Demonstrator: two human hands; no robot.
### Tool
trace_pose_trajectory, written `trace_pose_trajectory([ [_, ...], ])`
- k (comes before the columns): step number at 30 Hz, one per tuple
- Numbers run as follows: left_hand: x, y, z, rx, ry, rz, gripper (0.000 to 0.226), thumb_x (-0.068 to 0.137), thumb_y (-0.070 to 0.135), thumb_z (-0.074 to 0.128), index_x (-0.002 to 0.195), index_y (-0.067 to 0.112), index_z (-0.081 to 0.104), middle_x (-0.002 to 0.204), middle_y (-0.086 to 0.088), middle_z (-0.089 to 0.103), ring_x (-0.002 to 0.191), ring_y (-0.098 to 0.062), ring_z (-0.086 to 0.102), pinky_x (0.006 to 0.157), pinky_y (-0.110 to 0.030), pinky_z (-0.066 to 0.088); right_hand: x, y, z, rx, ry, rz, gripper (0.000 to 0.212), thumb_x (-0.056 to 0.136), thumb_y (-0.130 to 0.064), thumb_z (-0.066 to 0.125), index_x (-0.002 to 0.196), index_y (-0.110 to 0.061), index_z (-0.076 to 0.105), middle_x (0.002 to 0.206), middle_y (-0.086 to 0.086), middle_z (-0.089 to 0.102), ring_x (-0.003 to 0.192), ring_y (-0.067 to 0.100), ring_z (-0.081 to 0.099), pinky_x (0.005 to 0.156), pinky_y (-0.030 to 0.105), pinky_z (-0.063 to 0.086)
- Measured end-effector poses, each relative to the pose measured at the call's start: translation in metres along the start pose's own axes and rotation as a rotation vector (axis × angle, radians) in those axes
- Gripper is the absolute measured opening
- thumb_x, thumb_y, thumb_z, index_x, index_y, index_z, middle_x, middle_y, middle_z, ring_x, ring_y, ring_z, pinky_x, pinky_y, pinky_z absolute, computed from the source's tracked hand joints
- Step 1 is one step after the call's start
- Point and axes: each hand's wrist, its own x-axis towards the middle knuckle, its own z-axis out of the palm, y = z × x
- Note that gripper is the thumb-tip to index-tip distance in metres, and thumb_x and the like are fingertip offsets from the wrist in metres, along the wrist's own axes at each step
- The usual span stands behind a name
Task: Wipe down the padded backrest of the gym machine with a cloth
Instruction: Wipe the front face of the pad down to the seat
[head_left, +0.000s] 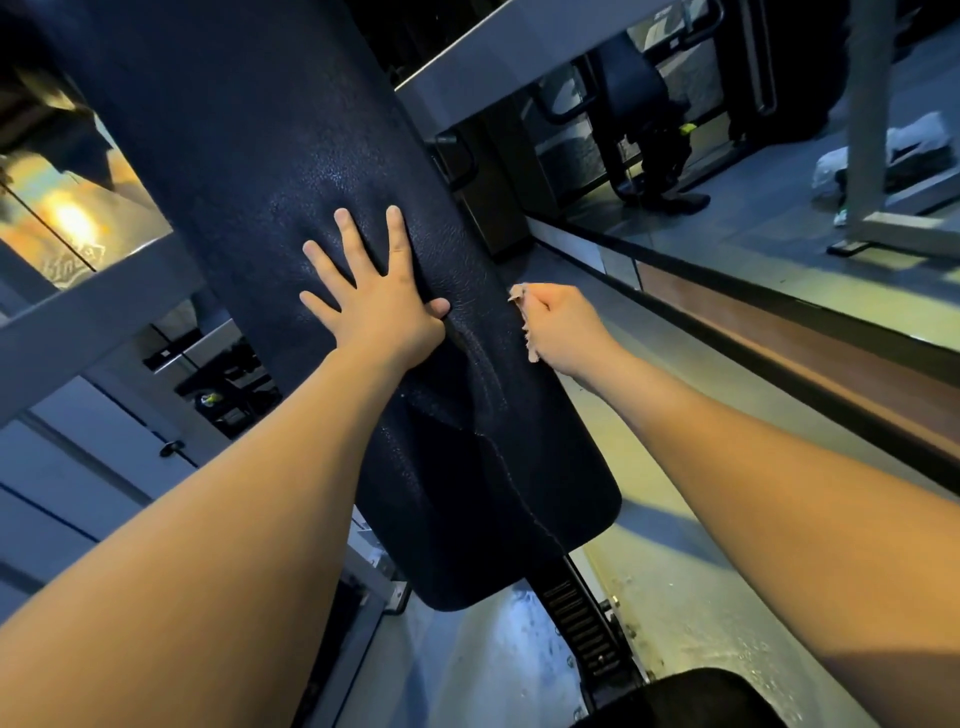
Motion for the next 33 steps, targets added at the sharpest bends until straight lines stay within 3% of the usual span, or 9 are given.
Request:
trace_pose_trajectory([
  [4,0.001,0.001,0.002,-0.003,0.009,-0.003,0.103,0.094,0.048,0.061,0.153,0.042,-0.024,0.158,-0.005,-0.04,0.145,-0.044,-0.031,0.114,-0.071,-0.004,-0.043,0.05,-0.01,-0.105,-0.085,0.059,0.036,0.101,-0.01,0.036,0.078,-0.006,0.064,0.057,0.003,0.053,0.058,0.018,0.049,0.062,0.033,0.04],
  [6,0.002,0.001,0.003,-0.005,0.012,-0.005,0.104,0.093,0.047,0.061,0.152,0.042,-0.024,0.158,-0.005,-0.04,0.145,-0.044,-0.032,0.114,-0.071,-0.004,-0.072,0.079,-0.019,-0.175,-0.175,0.161,0.05,0.1,-0.008,0.035,0.075,-0.027,0.073,0.057,0.0,0.058,0.058,0.016,0.052,0.061,0.029,0.04],
  [8,0.001,0.001,0.002,-0.007,0.007,-0.01,0.104,0.093,0.047,0.061,0.152,0.042,-0.025,0.158,-0.005,-0.041,0.145,-0.043,-0.032,0.114,-0.071,-0.005,-0.09,0.094,-0.024,-0.223,-0.231,0.263,0.058,0.098,-0.004,0.036,0.055,-0.031,0.064,0.058,0.001,0.06,0.056,0.017,0.051,0.055,0.025,0.037],
  [12,0.0,0.001,0.001,-0.014,0.001,-0.008,0.104,0.094,0.048,0.061,0.152,0.043,-0.025,0.158,-0.004,-0.041,0.145,-0.043,-0.032,0.114,-0.071,-0.004,-0.063,0.063,-0.02,-0.157,-0.188,0.262,0.033,0.096,0.0,0.033,0.068,-0.01,0.047,0.054,0.01,0.05,0.053,0.022,0.052,0.056,0.03,0.038],
  [16,-0.003,0.001,0.002,-0.015,-0.01,-0.01,0.102,0.095,0.047,0.06,0.152,0.043,-0.025,0.158,-0.004,-0.041,0.145,-0.042,-0.032,0.114,-0.069,-0.005,-0.043,0.042,-0.008,-0.05,-0.051,0.103,0.03,0.102,-0.009,0.035,0.084,-0.009,0.058,0.062,0.005,0.051,0.053,0.011,0.056,0.06,0.032,0.039],
  [19,-0.004,0.002,0.002,-0.018,-0.006,-0.009,0.101,0.096,0.047,0.058,0.151,0.043,-0.026,0.158,-0.004,-0.041,0.145,-0.042,-0.032,0.115,-0.069,-0.006,-0.079,0.076,-0.007,-0.117,-0.044,0.19,0.035,0.102,-0.008,0.036,0.079,-0.015,0.06,0.061,0.0,0.058,0.052,0.0,0.053,0.058,0.028,0.037],
  [21,-0.004,0.002,0.003,-0.019,-0.007,-0.014,0.101,0.096,0.046,0.058,0.151,0.043,-0.027,0.158,-0.005,-0.041,0.145,-0.042,-0.032,0.115,-0.069,-0.006,-0.11,0.099,-0.014,-0.128,-0.084,0.31,0.038,0.1,-0.006,0.04,0.073,-0.025,0.059,0.064,-0.002,0.061,0.061,0.005,0.056,0.059,0.026,0.038],
  [24,-0.005,0.003,0.002,-0.029,-0.016,-0.013,0.101,0.096,0.046,0.058,0.151,0.044,-0.026,0.158,-0.004,-0.04,0.145,-0.041,-0.032,0.115,-0.069,-0.006,-0.127,0.107,-0.02,-0.231,-0.175,0.414,0.03,0.092,0.004,0.046,0.072,-0.013,0.061,0.071,0.002,0.061,0.068,0.019,0.053,0.058,0.027,0.039],
  [33,-0.006,-0.002,0.005,-0.003,-0.002,0.011,0.097,0.096,0.051,0.056,0.151,0.046,-0.024,0.159,-0.003,-0.038,0.146,-0.04,-0.03,0.116,-0.067,-0.005,-0.106,0.093,-0.017,-0.098,-0.087,0.322,0.04,0.094,-0.002,0.042,0.061,-0.023,0.048,0.055,-0.01,0.056,0.062,0.016,0.057,0.063,0.029,0.038],
])
